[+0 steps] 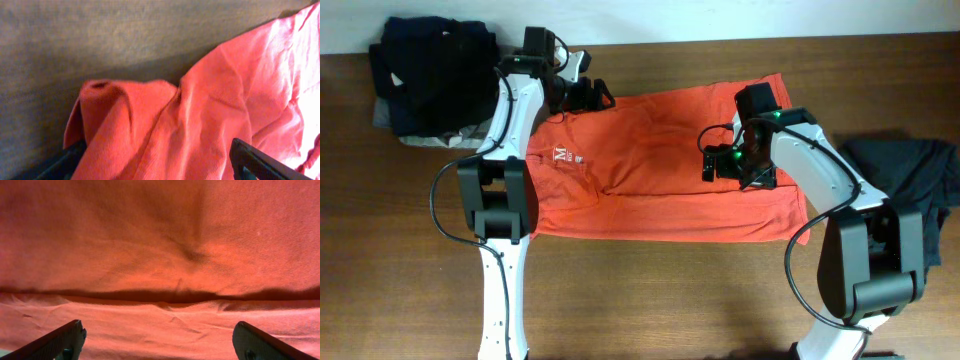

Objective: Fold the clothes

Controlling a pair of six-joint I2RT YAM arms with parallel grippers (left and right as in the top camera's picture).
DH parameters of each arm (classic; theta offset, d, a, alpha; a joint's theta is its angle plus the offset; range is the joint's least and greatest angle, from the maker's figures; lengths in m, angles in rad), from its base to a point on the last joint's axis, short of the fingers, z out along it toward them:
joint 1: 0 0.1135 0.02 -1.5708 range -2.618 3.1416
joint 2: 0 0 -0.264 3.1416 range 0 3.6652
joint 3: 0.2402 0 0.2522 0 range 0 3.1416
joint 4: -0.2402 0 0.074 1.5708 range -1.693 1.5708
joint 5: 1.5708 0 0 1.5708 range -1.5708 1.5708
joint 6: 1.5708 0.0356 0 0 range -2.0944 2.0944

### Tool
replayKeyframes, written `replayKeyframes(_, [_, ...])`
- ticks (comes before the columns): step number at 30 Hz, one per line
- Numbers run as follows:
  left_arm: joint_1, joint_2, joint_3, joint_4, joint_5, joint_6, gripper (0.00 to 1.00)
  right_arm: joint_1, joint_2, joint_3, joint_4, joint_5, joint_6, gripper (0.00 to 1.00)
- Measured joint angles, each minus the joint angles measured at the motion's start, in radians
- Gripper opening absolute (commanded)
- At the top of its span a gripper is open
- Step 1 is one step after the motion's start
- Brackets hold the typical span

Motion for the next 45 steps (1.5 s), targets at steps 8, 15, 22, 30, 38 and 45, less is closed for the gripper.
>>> replayKeyframes(8, [0.000, 0.000, 0.019, 0.018, 0.000, -0.014, 0.29, 0.000, 0.000, 0.000, 0.000, 0.000, 0.000, 0.99])
replayKeyframes(15, [0.000, 0.000, 0.088, -0.006, 0.000, -0.014, 0.09, 0.000, 0.000, 0.000, 0.000, 0.000, 0.000, 0.99])
replayKeyframes(22, [0.000, -0.001, 0.121, -0.071, 0.000, 0.037, 0.24, 0.000, 0.000, 0.000, 0.006, 0.000, 0.000, 0.99])
replayKeyframes(30, [0.000, -0.038, 0.124, -0.186, -0.050, 0.143, 0.13, 0.000, 0.000, 0.000, 0.021, 0.000, 0.000, 0.99])
replayKeyframes(38, [-0.003, -0.121, 0.130, -0.282, -0.068, 0.211, 0.01, 0.000, 0.000, -0.001, 0.026, 0.000, 0.000, 0.99])
replayKeyframes(45, [-0.032, -0.123, 0.133, -0.399, -0.080, 0.230, 0.16, 0.000, 0.000, -0.001, 0.027, 0.000, 0.000, 0.99])
